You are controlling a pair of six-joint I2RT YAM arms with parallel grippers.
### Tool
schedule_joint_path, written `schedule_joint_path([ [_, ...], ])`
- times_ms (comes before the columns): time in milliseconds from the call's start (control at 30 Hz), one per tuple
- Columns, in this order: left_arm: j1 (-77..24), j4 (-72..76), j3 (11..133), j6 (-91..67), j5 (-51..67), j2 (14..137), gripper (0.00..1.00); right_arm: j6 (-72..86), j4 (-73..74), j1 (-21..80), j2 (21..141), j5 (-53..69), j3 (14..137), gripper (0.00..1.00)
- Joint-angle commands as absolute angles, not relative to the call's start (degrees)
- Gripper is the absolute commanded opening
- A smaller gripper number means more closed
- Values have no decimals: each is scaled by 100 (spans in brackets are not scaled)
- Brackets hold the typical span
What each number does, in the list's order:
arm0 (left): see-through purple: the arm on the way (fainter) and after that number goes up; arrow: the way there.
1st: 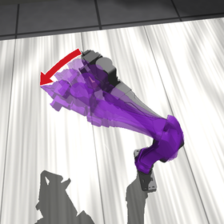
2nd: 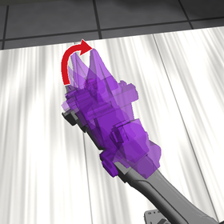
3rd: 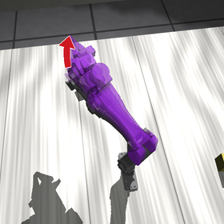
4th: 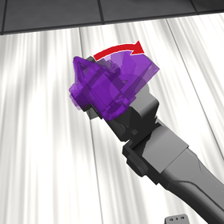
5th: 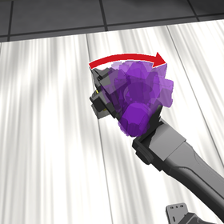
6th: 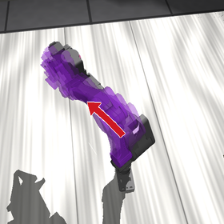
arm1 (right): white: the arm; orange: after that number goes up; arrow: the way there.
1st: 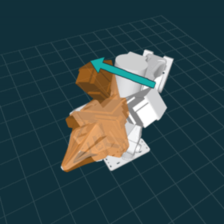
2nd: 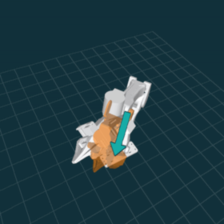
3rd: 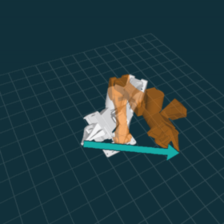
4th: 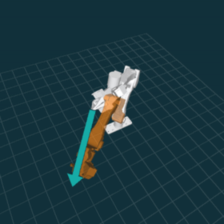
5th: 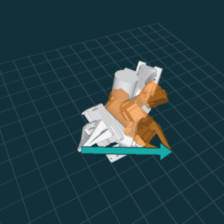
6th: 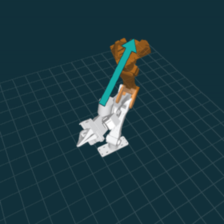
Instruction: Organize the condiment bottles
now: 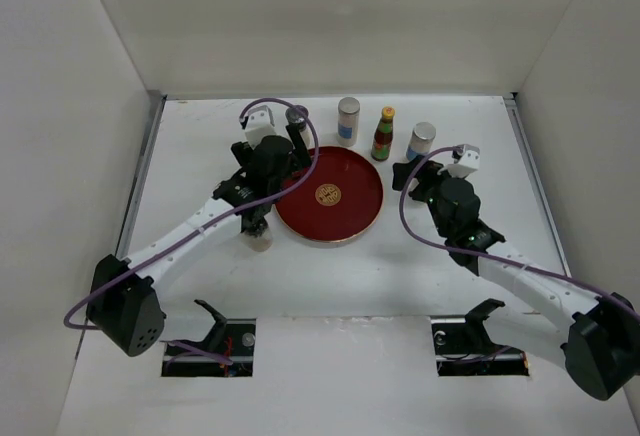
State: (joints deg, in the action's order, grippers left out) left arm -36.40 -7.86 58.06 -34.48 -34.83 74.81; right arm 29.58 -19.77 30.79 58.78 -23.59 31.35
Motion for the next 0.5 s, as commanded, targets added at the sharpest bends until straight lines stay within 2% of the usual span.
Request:
schedule_joint_path([
  [0,-3661,-607,5696,-3542,-3569,7216,100,2927,-2171,3124,5941,-2452,3401,100],
  [267,-3555,-151,5274,-3200,-3630,6848,100,2795,-2285,3265,5775,-2610,3340,100],
  [467,-3222,1132,5027,-2296,-4148,6592,100,2602,-2584,3511,5827,-2497,3296,100],
])
